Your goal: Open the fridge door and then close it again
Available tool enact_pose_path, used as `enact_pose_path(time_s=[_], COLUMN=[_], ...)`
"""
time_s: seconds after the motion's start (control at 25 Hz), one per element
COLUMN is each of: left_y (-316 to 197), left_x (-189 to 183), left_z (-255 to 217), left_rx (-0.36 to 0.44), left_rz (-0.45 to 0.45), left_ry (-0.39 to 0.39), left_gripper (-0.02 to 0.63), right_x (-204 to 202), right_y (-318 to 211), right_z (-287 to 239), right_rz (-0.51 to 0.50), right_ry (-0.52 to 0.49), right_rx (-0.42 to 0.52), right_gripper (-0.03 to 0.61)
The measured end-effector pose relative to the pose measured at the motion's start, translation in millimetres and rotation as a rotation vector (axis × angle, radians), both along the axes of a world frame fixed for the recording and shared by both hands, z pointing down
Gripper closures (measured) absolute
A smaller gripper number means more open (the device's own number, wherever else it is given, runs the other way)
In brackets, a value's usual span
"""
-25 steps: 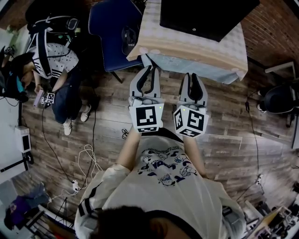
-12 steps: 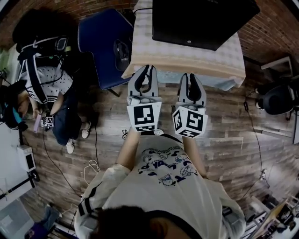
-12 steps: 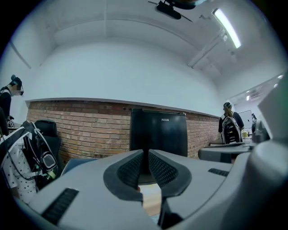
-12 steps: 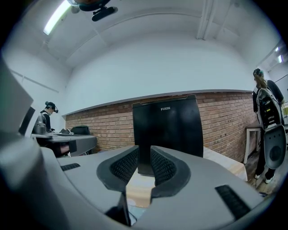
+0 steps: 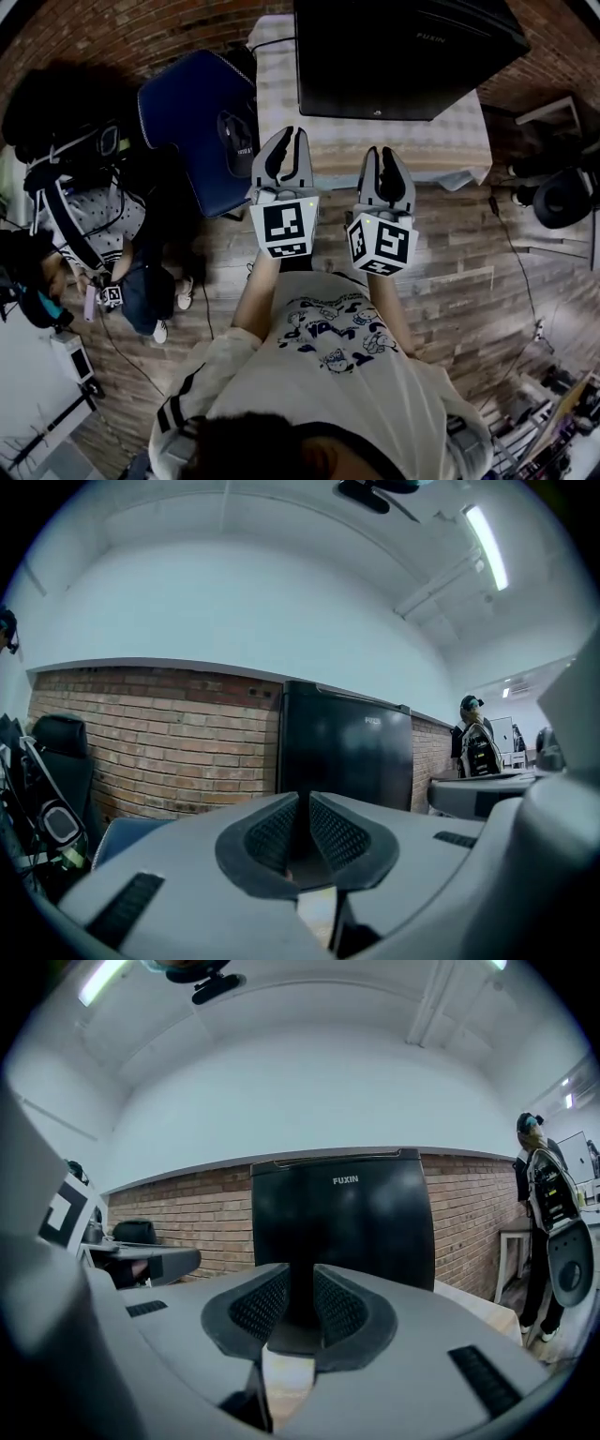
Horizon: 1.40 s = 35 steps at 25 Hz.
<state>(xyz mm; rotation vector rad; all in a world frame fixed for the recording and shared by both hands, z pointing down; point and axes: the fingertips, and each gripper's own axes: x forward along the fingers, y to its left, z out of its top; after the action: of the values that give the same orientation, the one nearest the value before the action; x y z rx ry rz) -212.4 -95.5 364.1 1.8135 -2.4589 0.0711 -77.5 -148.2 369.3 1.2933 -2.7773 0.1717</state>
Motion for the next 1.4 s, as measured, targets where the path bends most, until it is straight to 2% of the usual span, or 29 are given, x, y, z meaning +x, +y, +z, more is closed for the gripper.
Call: enact_pose_path(time_s=[0.4,0.56,0.76,1.4], left_y=[-64,-85,-107,-145], left_x=[-48,-62,-68,-76], left_z=[14,24,36,53], left_rx=[-0.022,-0.041,-0.067,-0.087], left_rz=[0.106,0.147,0.212,0.355], left_ry=[0.058,0.073,0.071,0.100], left_gripper=[0.563,0.528,0.474,0.434], right_x=[-41,-50,-57,-71], right_y=[-48,-63,-78,-104], right_z=[8,14,21,39], right_rz=[0.075,0.104,0.132,0.163], right_ry=[0.033,0.043,0.056,0.095], right_rx=[-0.022,-0.031,-0.041,-0.077], right_gripper=[0.488,0.488,0.488,0.488])
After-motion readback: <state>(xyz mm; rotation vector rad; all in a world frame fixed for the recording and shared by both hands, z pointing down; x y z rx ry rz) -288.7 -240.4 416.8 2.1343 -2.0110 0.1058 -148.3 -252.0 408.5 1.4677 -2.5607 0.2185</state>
